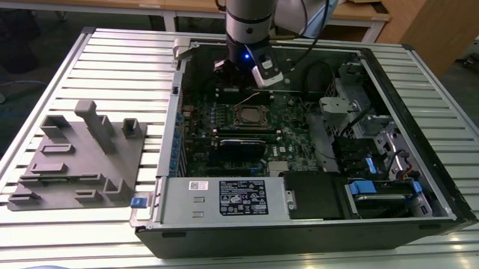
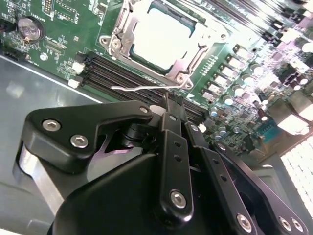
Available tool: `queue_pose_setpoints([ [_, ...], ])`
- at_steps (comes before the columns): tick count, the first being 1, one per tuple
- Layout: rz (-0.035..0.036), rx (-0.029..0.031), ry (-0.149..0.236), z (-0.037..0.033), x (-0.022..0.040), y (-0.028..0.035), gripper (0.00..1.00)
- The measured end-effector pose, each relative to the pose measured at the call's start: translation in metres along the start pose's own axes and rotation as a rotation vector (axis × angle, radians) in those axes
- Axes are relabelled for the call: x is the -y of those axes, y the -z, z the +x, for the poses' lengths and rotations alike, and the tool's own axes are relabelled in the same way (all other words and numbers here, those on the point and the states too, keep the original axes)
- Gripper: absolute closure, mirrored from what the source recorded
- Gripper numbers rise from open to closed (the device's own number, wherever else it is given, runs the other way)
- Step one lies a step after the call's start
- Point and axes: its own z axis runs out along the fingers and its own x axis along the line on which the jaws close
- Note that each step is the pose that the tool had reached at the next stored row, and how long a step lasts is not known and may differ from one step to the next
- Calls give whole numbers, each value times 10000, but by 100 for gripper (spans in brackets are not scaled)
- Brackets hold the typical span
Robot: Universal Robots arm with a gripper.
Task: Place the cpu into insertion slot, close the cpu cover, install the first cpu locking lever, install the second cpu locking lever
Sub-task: 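Install the first cpu locking lever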
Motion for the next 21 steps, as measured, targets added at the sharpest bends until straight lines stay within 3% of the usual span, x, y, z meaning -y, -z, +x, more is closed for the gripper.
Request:
queue_pose_setpoints([
  [8, -7, -2, -1, -70, -29, -80, 89],
  [10, -67, -5, -4, -73, -29, -97, 89],
  [13, -262, -13, -13, -73, -30, -115, 89],
  [14, -296, -14, -15, -75, -33, -119, 89],
  [21, -303, -15, -15, -128, -77, -171, 89],
])
